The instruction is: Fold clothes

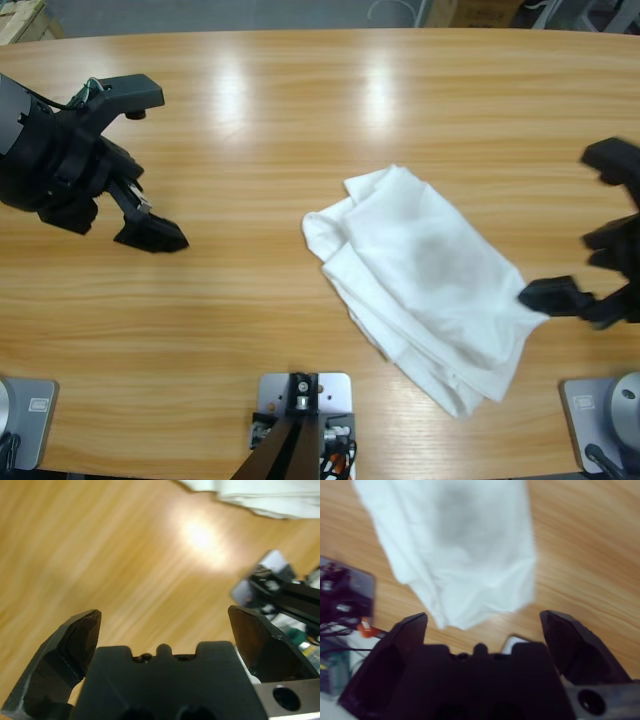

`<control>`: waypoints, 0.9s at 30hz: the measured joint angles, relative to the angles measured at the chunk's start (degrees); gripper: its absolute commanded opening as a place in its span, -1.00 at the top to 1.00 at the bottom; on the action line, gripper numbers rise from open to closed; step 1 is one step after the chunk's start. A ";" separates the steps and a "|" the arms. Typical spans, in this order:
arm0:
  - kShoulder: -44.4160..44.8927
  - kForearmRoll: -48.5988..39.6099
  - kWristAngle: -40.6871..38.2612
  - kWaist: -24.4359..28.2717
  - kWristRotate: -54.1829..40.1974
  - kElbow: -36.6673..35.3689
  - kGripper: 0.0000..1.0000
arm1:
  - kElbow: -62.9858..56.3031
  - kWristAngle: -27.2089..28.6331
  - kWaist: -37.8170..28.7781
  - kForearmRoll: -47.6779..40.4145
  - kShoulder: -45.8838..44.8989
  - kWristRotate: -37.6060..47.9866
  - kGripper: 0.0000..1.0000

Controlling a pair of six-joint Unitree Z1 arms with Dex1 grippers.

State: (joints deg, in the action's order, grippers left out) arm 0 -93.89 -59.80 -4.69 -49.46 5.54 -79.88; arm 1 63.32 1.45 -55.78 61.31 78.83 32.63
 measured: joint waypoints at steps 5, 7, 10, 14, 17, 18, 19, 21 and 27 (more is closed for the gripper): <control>0.43 0.00 4.44 2.56 0.87 2.43 -1.00 | -8.59 -5.39 0.00 -13.95 4.37 0.96 -0.83; 0.96 0.00 4.76 3.89 0.89 4.15 -1.00 | -11.34 -6.68 0.00 -19.30 8.28 1.17 -0.83; 2.21 0.00 4.83 4.79 0.89 6.54 -1.00 | -13.09 -7.14 0.00 -23.59 14.19 1.97 -0.83; 3.16 0.00 4.83 5.19 0.89 8.80 -1.00 | -13.27 -6.98 0.00 -24.92 18.44 3.16 -0.83; 3.33 0.00 4.83 5.25 0.89 9.13 -1.00 | -13.20 -5.98 0.00 -24.41 18.59 3.64 -0.83; 3.34 0.00 4.83 5.26 0.89 9.13 -1.00 | -13.17 -5.84 0.00 -24.29 18.67 3.65 -0.83; 3.34 0.00 4.83 5.29 0.89 9.13 -1.00 | -13.07 -5.83 0.00 -24.22 18.93 3.65 -0.83; 3.34 0.00 4.83 5.29 0.89 9.13 -1.00 | -12.87 -5.83 0.00 -24.20 20.12 3.64 -0.83; 3.34 0.00 4.83 5.45 0.89 9.13 -1.00 | -5.99 -6.17 0.00 -22.53 26.34 -0.46 -0.82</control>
State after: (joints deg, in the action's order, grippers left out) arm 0 -90.55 -59.81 0.14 -44.01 6.43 -70.75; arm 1 57.33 -4.72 -55.78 38.78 105.17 32.18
